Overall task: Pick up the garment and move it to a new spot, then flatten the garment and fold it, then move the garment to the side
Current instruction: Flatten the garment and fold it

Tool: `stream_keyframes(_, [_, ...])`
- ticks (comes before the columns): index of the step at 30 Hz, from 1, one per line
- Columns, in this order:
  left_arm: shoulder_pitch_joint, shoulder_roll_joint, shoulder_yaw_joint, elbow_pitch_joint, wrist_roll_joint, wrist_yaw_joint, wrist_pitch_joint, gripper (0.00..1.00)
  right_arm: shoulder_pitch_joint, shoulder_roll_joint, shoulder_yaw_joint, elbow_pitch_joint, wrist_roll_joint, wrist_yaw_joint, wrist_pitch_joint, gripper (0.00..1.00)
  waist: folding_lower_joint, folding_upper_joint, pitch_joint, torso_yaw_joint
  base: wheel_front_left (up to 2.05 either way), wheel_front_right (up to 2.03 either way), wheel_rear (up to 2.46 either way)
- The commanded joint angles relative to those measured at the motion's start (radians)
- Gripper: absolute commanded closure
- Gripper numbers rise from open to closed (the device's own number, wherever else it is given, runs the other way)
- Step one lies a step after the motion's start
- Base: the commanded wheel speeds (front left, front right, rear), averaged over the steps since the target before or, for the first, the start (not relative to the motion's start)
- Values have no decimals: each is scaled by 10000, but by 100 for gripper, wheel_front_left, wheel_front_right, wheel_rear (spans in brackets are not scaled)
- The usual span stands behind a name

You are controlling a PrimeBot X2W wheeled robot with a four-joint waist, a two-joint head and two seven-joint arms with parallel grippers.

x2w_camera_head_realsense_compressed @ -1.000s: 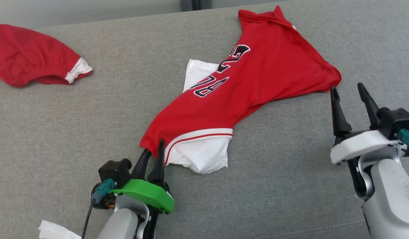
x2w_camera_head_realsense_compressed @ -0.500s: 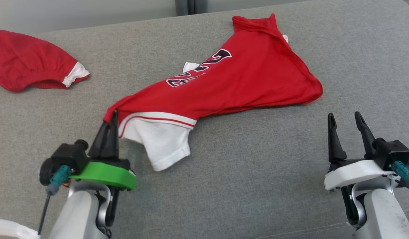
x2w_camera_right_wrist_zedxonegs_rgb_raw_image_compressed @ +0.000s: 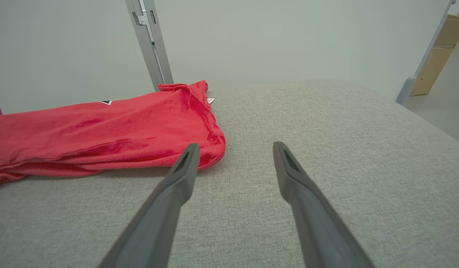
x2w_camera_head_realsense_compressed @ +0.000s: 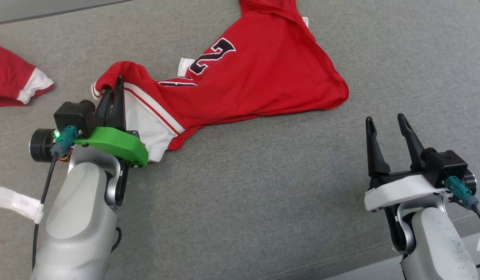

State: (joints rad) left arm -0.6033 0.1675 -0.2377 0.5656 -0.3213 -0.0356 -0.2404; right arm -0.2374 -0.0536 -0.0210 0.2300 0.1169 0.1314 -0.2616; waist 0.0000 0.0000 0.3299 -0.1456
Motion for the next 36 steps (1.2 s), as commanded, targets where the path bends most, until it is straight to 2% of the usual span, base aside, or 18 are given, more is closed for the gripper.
stream_keyframes(1, [-302, -86, -38, 266, 35, -46, -97, 100, -138, 0, 5, -59, 26, -14, -45, 0, 0, 0, 373, -367, 0, 0, 0])
stream_keyframes(2, [-401, -139, -46, 437, 35, -75, -147, 100, -152, 3, 0, -71, 27, -14, -46, 0, 0, 0, 389, -377, 0, 0, 0])
stream_keyframes(3, [-499, -178, -21, 572, 21, -87, -184, 64, -158, 12, -13, -82, 19, -14, -46, 0, 0, 0, 398, -380, 0, 0, 0])
stream_keyframes(4, [-555, -182, 7, 656, 16, -99, -190, 13, -150, 14, -32, -83, 9, -14, -47, 0, 0, 0, 393, -369, 0, 0, 0])
stream_keyframes(5, [-590, -194, 61, 722, 4, -133, -225, 0, -126, 19, -62, -86, -11, -14, -47, 0, 0, 0, 372, -330, 0, 0, 0])
stream_keyframes(10, [-230, -293, 305, 211, 70, -261, -254, 0, 37, 22, -172, -93, -75, -14, -48, 0, 0, 0, 124, 60, 0, 0, 0])
stream_keyframes(17, [1202, -450, 642, -1320, 69, -427, -250, 0, 215, 22, -111, -58, -40, -14, -48, 0, 0, 0, -413, 766, 0, 0, 0])
stream_keyframes(22, [2279, -505, 732, -1856, -28, -443, -241, 0, 313, 17, -125, 1, -86, -14, -47, 0, 0, 0, -650, 1112, 0, 0, 0])
stream_keyframes(29, [3015, -616, 449, -1244, -183, -537, -100, 0, 252, 20, -48, 40, -111, -14, -45, 0, 0, 0, -654, 1190, 0, 0, 0])
stream_keyframes(36, [2588, -629, 499, -156, -256, -415, -115, 0, 164, 22, -111, 25, -190, -14, -44, 0, 0, 0, -437, 890, 0, 0, 0])
